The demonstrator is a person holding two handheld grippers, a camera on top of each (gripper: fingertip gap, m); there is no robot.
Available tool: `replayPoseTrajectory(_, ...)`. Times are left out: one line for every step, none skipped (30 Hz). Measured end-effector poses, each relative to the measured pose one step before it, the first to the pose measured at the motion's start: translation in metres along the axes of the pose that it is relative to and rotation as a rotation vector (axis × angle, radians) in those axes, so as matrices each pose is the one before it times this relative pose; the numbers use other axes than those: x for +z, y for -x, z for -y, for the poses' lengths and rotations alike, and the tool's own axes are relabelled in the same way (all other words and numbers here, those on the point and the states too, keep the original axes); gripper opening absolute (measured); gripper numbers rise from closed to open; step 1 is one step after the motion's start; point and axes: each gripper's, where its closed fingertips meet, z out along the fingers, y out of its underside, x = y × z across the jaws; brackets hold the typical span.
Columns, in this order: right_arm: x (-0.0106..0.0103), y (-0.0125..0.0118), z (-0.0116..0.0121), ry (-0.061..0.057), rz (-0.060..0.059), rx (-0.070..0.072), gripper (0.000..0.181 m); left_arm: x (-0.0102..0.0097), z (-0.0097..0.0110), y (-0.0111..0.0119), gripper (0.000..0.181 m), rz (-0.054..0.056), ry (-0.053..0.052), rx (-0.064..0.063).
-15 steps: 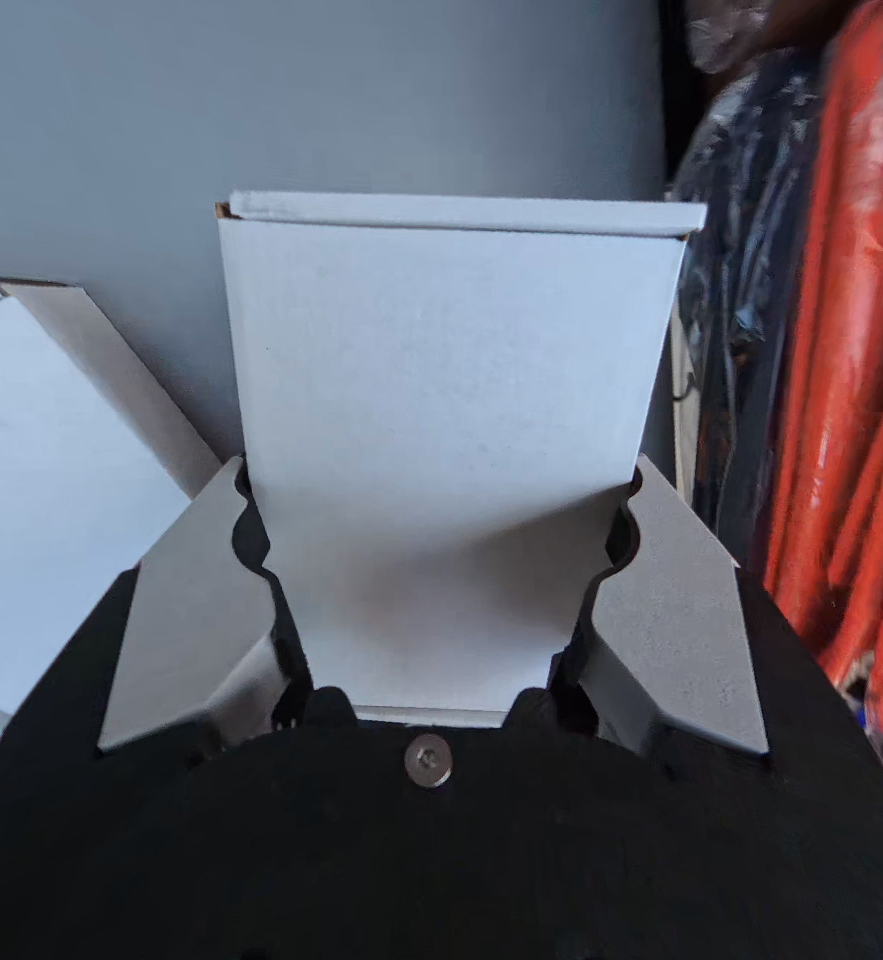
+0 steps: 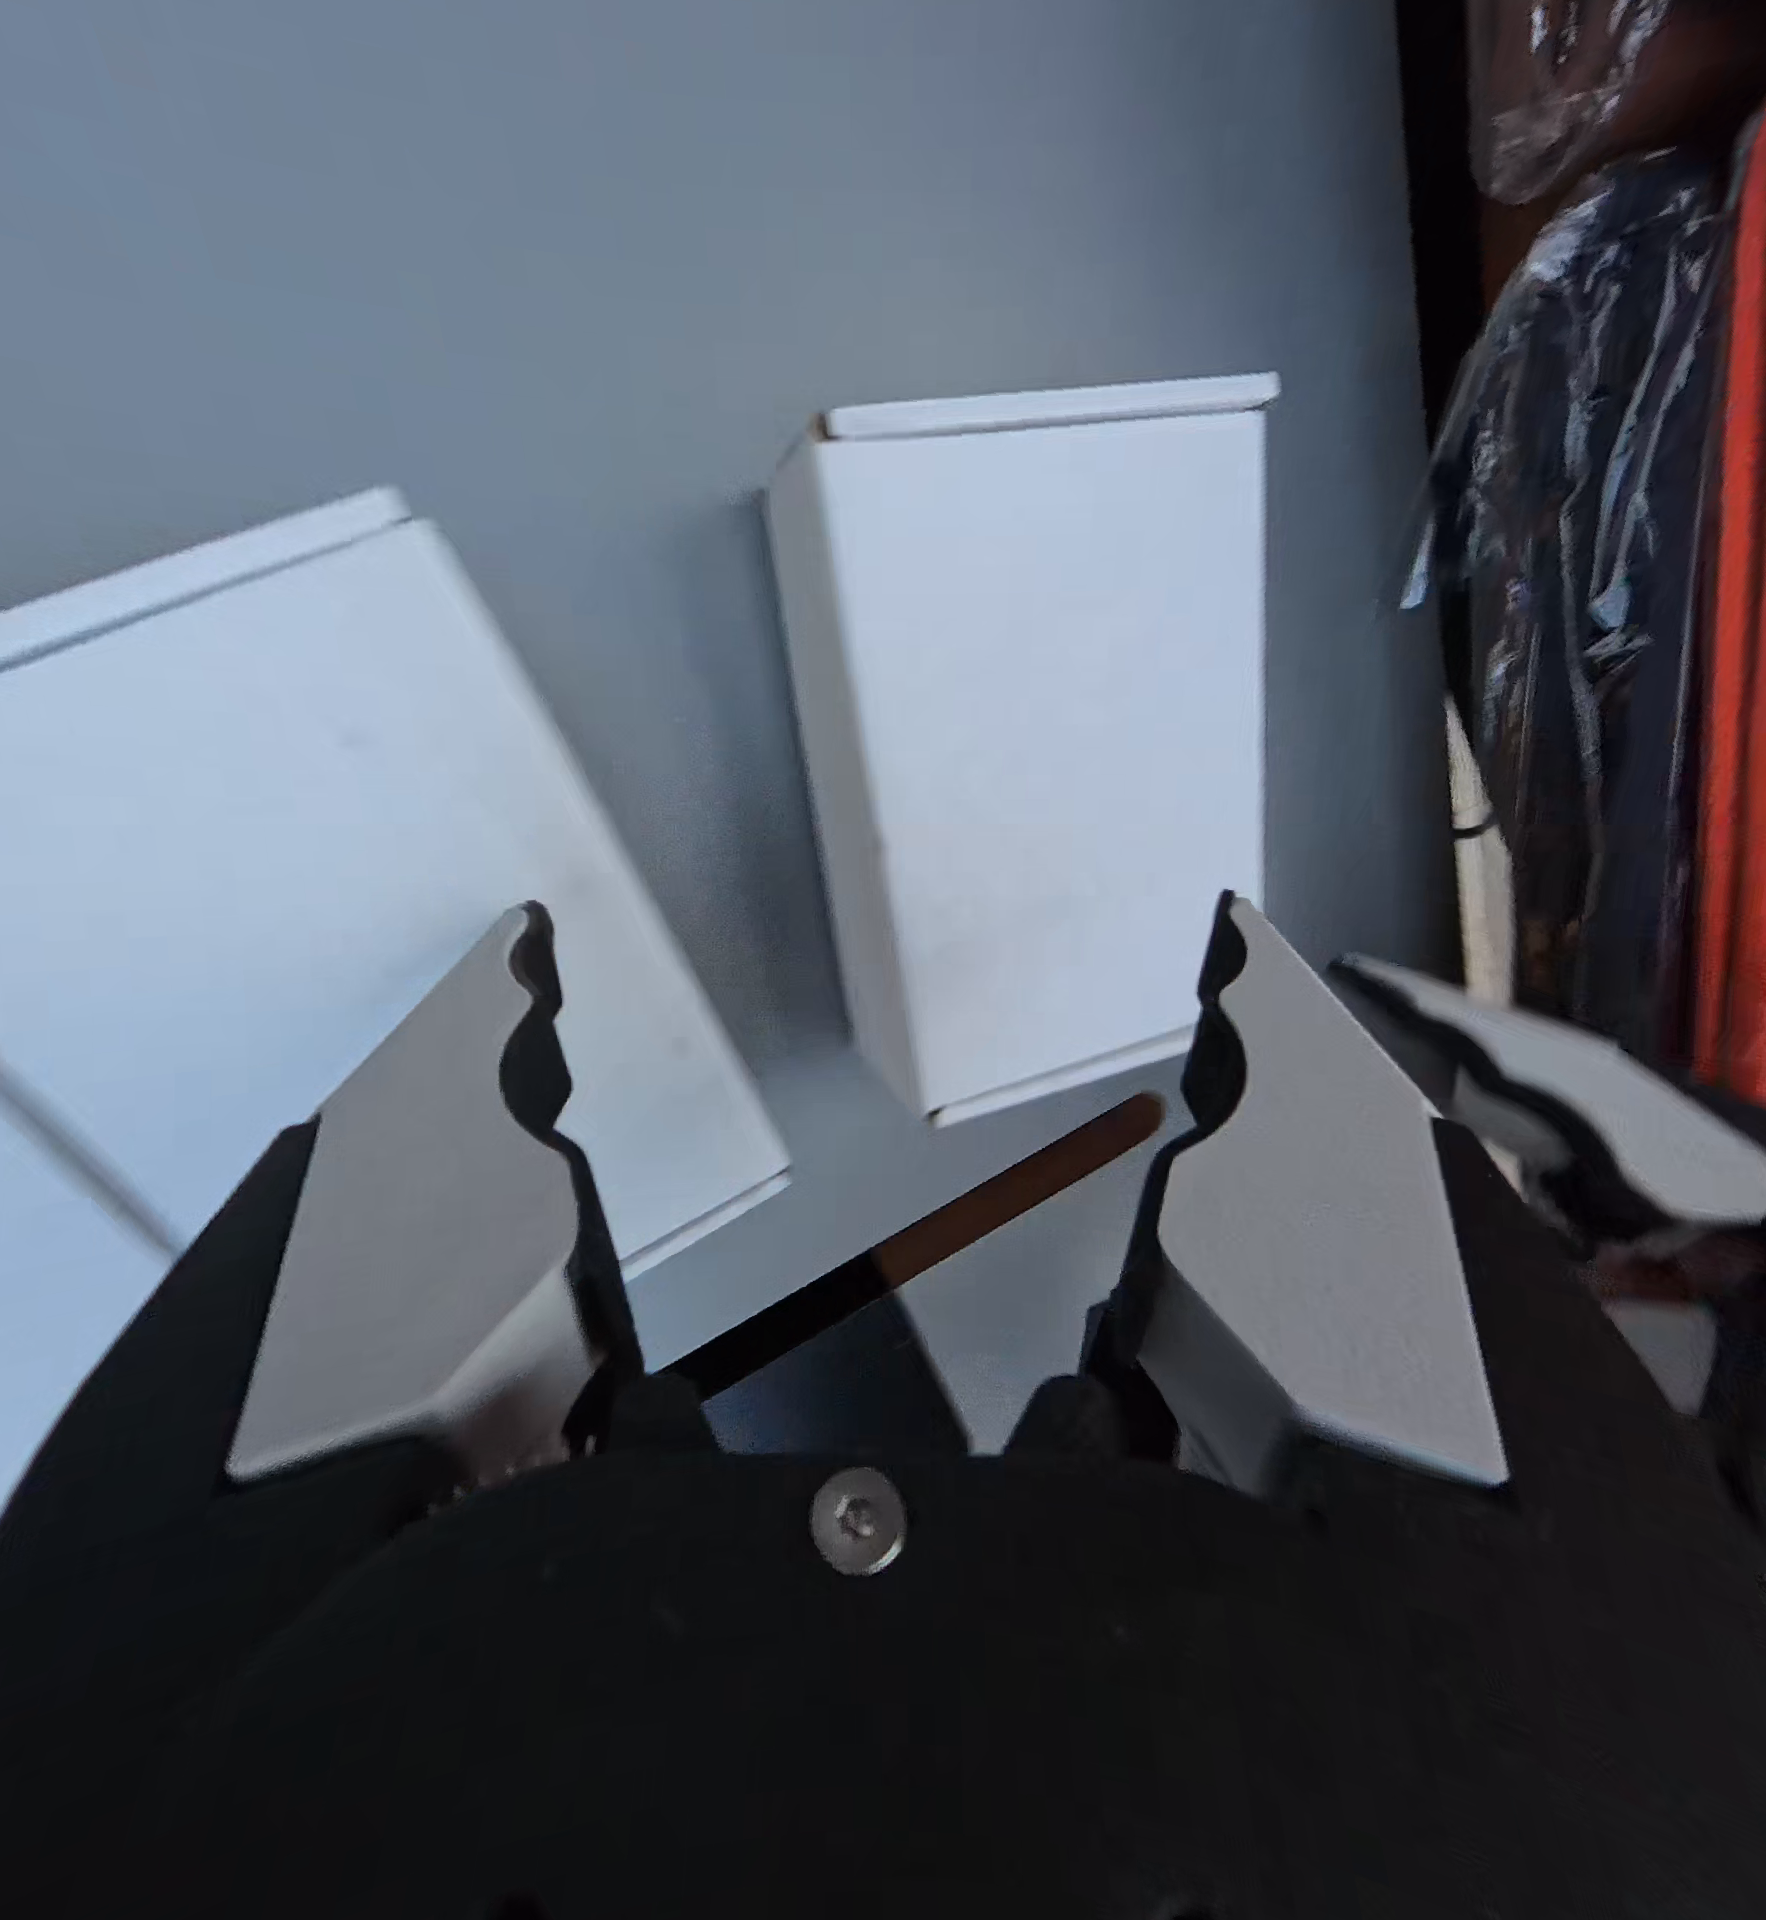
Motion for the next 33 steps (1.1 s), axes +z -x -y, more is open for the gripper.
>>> replayPoseTrajectory(0.01116,-0.00757,0.00280,0.0229,-0.0143,-0.0166,0.133,-0.01600,-0.00467,0.02062,0.125,0.0383,-0.0036,0.0314)
replayPoseTrajectory(0.00959,-0.00592,0.00265,0.0228,-0.0059,-0.0134,0.135,-0.01587,-0.00351,0.02344,0.125,0.0422,-0.0108,0.0232)
replayPoseTrajectory(0.00696,-0.00159,0.00461,0.0165,0.0192,0.0048,0.138,-0.01499,-0.00197,0.02527,0.125,0.0439,-0.0198,0.0031)
replayPoseTrajectory(0.00386,-0.00027,0.00861,-0.0081,0.0252,0.0112,0.139,-0.01282,-0.00040,0.02415,0.125,0.0300,-0.0224,-0.0197)
replayPoseTrajectory(0.00165,-0.00029,0.01065,-0.0256,0.0225,0.0135,0.138,-0.01017,0.00101,0.02137,0.124,0.0103,-0.0205,-0.0430)
replayPoseTrajectory(0.00124,0.00150,0.01076,-0.0260,0.0355,0.0253,0.136,-0.00716,0.00102,0.02074,0.122,0.0093,-0.0110,-0.0644)
replayPoseTrajectory(0.00175,-0.00040,0.00779,-0.0074,0.0268,0.0409,0.136,-0.00354,0.00080,0.01835,0.120,0.0029,-0.0022,-0.0781)
replayPoseTrajectory(0.00179,-0.00246,0.00576,0.0012,0.0166,0.0440,0.130,-0.00006,-0.00052,0.01637,0.117,0.0030,0.0105,-0.0852)
replayPoseTrajectory(0.00138,-0.00515,0.00417,0.0077,-0.0008,0.0483,0.120,0.00278,-0.00049,0.01128,0.113,-0.0120,0.0123,-0.0800)
replayPoseTrajectory(0.00140,-0.00557,0.00444,0.0021,-0.0074,0.0452,0.112,0.00422,0.00027,0.00832,0.109,-0.0090,0.0112,-0.0596)
replayPoseTrajectory(0.00184,-0.00479,0.00505,-0.0081,-0.0064,0.0386,0.109,0.00382,0.00141,0.00768,0.106,0.0101,0.0049,-0.0360)
replayPoseTrajectory(0.00219,-0.00221,0.00500,-0.0109,0.0038,0.0328,0.108,0.00237,0.00496,0.00389,0.101,0.0104,-0.0199,-0.0135)
replayPoseTrajectory(0.00228,-0.00281,0.00295,-0.0009,-0.0080,0.0269,0.107,0.00114,0.00479,0.00247,0.099,0.0181,-0.0160,-0.0033)
replayPoseTrajectory(0.00232,-0.00336,0.00042,0.0116,-0.0180,0.0146,0.103,0.00139,0.00149,0.00271,0.100,0.0266,0.0079,-0.0050)
replayPoseTrajectory(0.00249,-0.00310,-0.00179,0.0221,-0.0215,0.0064,0.099,0.00191,-0.00139,0.00306,0.107,0.0255,0.0253,-0.0119)
replayPoseTrajectory(0.00278,-0.00298,-0.00456,0.0357,-0.0237,0.0052,0.094,0.00220,-0.00287,0.00305,0.109,0.0147,0.0326,-0.0104)
replayPoseTrajectory(0.00318,-0.00137,-0.00506,0.0373,-0.0153,0.0041,0.088,0.00228,-0.00307,0.00472,0.108,0.0145,0.0275,-0.0070)
replayPoseTrajectory(0.00355,0.00159,-0.00254,0.0177,0.0020,0.0051,0.087,0.00239,-0.00283,0.00452,0.107,0.0043,0.0205,-0.0078)
replayPoseTrajectory(0.00319,0.00293,0.00102,-0.0095,0.0090,0.0196,0.088,0.00250,-0.00154,0.00177,0.107,-0.0159,0.0100,-0.0121)
replayPoseTrajectory(0.00320,0.00282,0.00163,-0.0138,0.0060,0.0230,0.088,0.00179,0.00020,0.00175,0.105,-0.0171,-0.0039,-0.0122)
replayPoseTrajectory(0.00374,0.00383,0.00216,-0.0166,0.0089,0.0037,0.088,0.00094,0.00114,0.00234,0.099,-0.0087,-0.0146,-0.0086)
replayPoseTrajectory(0.00384,0.00400,0.00132,-0.0096,0.0082,-0.0105,0.089,0.00136,0.00011,-0.00041,0.099,-0.0189,-0.0073,-0.0132)
replayPoseTrajectory(0.00356,0.00400,0.00020,-0.0016,0.0127,0.0001,0.089,0.00203,-0.00201,-0.00170,0.099,-0.0236,0.0090,-0.0181)
replayPoseTrajectory(0.00347,0.00413,-0.00064,0.0027,0.0174,0.0107,0.090,0.00271,-0.00389,-0.00014,0.099,-0.0113,0.0211,-0.0159)
replayPoseTrajectory(0.00330,0.00430,-0.00161,0.0087,0.0219,-0.0029,0.090,0.00296,-0.00515,-0.00020,0.100,-0.0089,0.0257,-0.0119)
replayPoseTrajectory(0.00219,0.00293,-0.00088,0.0068,0.0164,-0.0101,0.090,0.00265,-0.00436,0.00102,0.104,0.0013,0.0164,-0.0035)
replayPoseTrajectory(0.00044,0.00045,0.00017,0.0040,0.0012,-0.0101,0.090,0.00205,-0.00331,0.00339,0.102,0.0167,0.0115,0.0111)
replayPoseTrajectory(0.00003,0.00018,-0.00012,0.0123,0.0044,-0.0010,0.090,0.00156,-0.00161,0.00405,0.096,0.0193,0.0007,0.0159)
replayPoseTrajectory(-0.00031,-0.00008,-0.00045,0.0148,0.0051,-0.0035,0.089,0.00124,-0.00015,0.00345,0.093,0.0146,-0.0091,0.0139)
replayPoseTrajectory(-0.00064,-0.00012,-0.00138,0.0200,0.0025,-0.0019,0.089,0.00082,0.00000,0.00422,0.092,0.0173,-0.0115,0.0074)
replayPoseTrajectory(-0.00084,-0.00026,-0.00199,0.0183,-0.0005,-0.0019,0.089,0.00135,-0.00153,0.00232,0.093,0.0031,-0.0011,-0.0036)
replayPoseTrajectory(-0.00091,0.00022,-0.00244,0.0131,-0.0004,0.0036,0.089,0.00223,-0.00430,-0.00138,0.096,-0.0174,0.0174,-0.0173)
replayPoseTrajectory(-0.00076,0.00038,-0.00283,0.0092,-0.0006,0.0019,0.089,0.00281,-0.00607,-0.00255,0.100,-0.0202,0.0277,-0.0228)
